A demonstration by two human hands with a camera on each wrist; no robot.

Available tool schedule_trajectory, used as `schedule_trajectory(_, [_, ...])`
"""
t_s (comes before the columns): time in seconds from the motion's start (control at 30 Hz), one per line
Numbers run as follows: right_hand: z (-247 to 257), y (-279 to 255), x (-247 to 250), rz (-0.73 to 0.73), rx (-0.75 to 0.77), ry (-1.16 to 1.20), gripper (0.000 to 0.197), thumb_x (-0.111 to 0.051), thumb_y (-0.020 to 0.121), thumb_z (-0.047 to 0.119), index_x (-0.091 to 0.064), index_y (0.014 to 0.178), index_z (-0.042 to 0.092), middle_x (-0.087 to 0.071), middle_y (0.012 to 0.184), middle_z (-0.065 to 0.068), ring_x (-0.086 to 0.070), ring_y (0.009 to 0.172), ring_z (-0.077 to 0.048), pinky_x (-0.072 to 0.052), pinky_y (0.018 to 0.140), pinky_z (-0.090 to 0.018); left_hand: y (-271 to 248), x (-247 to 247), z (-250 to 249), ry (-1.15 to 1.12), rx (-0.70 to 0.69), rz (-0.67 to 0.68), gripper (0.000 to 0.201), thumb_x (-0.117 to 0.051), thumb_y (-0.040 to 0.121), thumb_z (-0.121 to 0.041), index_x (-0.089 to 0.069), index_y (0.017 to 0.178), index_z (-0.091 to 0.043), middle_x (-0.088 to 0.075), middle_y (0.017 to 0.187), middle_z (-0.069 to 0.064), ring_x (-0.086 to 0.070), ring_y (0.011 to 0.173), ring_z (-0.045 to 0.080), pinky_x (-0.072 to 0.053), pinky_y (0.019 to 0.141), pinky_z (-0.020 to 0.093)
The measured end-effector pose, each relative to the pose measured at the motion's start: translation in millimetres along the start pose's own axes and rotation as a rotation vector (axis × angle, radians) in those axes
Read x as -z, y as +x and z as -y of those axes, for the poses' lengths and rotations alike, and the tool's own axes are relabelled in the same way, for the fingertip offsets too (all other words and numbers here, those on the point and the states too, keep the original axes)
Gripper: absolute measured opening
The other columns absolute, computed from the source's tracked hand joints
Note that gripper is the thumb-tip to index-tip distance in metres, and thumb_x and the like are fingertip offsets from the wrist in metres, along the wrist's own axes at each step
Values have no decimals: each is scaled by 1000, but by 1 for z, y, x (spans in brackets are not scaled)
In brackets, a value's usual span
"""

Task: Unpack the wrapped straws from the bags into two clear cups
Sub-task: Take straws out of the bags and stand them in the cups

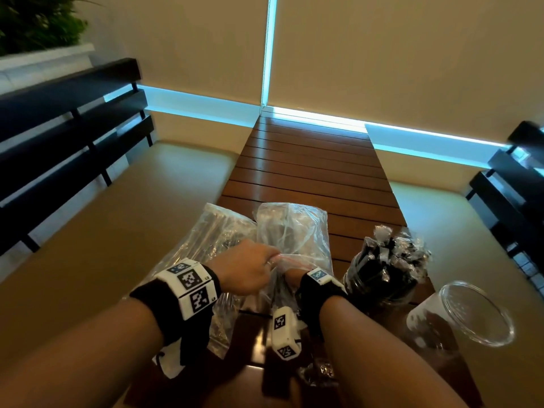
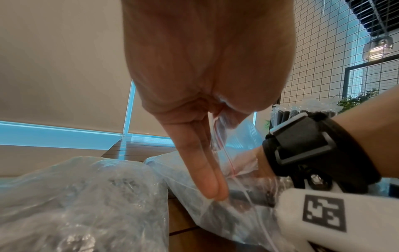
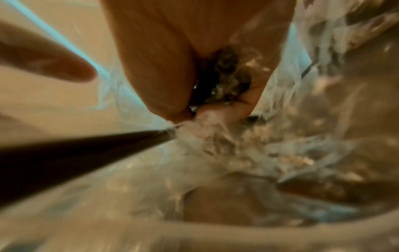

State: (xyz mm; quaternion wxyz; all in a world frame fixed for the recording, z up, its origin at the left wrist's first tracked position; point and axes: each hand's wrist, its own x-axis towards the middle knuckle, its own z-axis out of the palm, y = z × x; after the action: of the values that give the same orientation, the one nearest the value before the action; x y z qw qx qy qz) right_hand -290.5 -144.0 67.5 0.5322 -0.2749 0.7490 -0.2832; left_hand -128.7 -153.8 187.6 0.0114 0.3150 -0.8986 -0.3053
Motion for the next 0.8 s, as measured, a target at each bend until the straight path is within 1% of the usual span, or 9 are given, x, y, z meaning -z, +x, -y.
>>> schedule_trajectory(0.07, [6, -6, -5, -33, 41, -27, 21, -55, 92, 32, -67, 78, 22, -61, 74, 6, -63, 73, -15, -56, 65, -28, -1, 0, 2, 4, -1, 3, 27, -39, 102, -17, -62, 115, -17, -54, 80, -14, -51, 67, -3, -49, 80, 23])
schedule_trajectory(0.13, [20, -33, -7, -5, 25, -17, 26, -53, 96, 17, -56, 70, 21, -58, 65, 6, -57, 58, -6, -48, 47, -16, 0, 0, 5, 18, 8, 0, 25, -39, 101, -16, -63, 109, -16, -53, 75, -13, -50, 63, -2, -49, 79, 25])
schedule_trajectory(0.2, [21, -44, -4, 26, 68, -116, 28, -47, 100, 13, -47, 74, 25, -49, 74, 9, -52, 57, 0, -39, 38, -6, 2, -1, 8, 29, 28, -11, 23, -40, 99, -16, -62, 100, -11, -55, 73, -8, -52, 63, 4, -52, 75, 28])
schedule_trajectory(0.27, [23, -46, 3, -10, 64, -177, 26, -44, 101, 14, -46, 77, 25, -43, 78, 10, -46, 59, 2, -39, 43, -7, 8, -3, 12, 62, 52, -43, 24, -40, 99, -17, -62, 95, -8, -62, 80, 1, -58, 70, 15, -53, 75, 33])
schedule_trajectory(0.33, [28, -49, 4, -92, 88, -218, 16, -43, 100, 17, -58, 103, 22, -56, 92, 4, -50, 74, -6, -39, 56, -10, 15, -5, 12, 129, 96, -95, 24, -42, 98, -18, -61, 89, -8, -64, 83, 5, -61, 78, 23, -53, 77, 35])
schedule_trajectory(0.37, [29, -50, 6, -143, 110, -253, 25, -44, 99, 18, -60, 118, 16, -62, 108, -5, -57, 87, -14, -44, 66, -15, 19, -6, 11, 158, 124, -127, 22, -44, 96, -17, -59, 83, -8, -65, 83, 8, -61, 80, 26, -52, 75, 35])
schedule_trajectory(0.47, [34, -73, 11, -278, 145, -419, 36, -43, 97, 28, -59, 123, 8, -62, 122, -16, -59, 110, -32, -47, 86, -31, 29, -5, 2, 171, 219, -189, 15, -48, 84, -9, -53, 70, -9, -67, 84, 17, -65, 82, 33, -53, 70, 37])
schedule_trajectory(0.67, [24, -108, 40, -233, 88, -515, 27, -63, 84, 29, -62, 101, 9, -65, 102, -10, -65, 91, -24, -46, 64, -26, 47, -1, -13, 189, 347, -243, 17, -50, 82, -12, -60, 75, 0, -68, 95, 23, -66, 88, 37, -48, 65, 34])
schedule_trajectory(0.8, [9, -133, 52, -177, 53, -564, 41, -64, 83, 36, -63, 112, 6, -64, 97, -7, -62, 81, -22, -45, 57, -22, 52, 2, -16, 196, 377, -249, 22, -49, 84, -15, -51, 64, -7, -70, 97, 19, -67, 89, 37, -46, 64, 32])
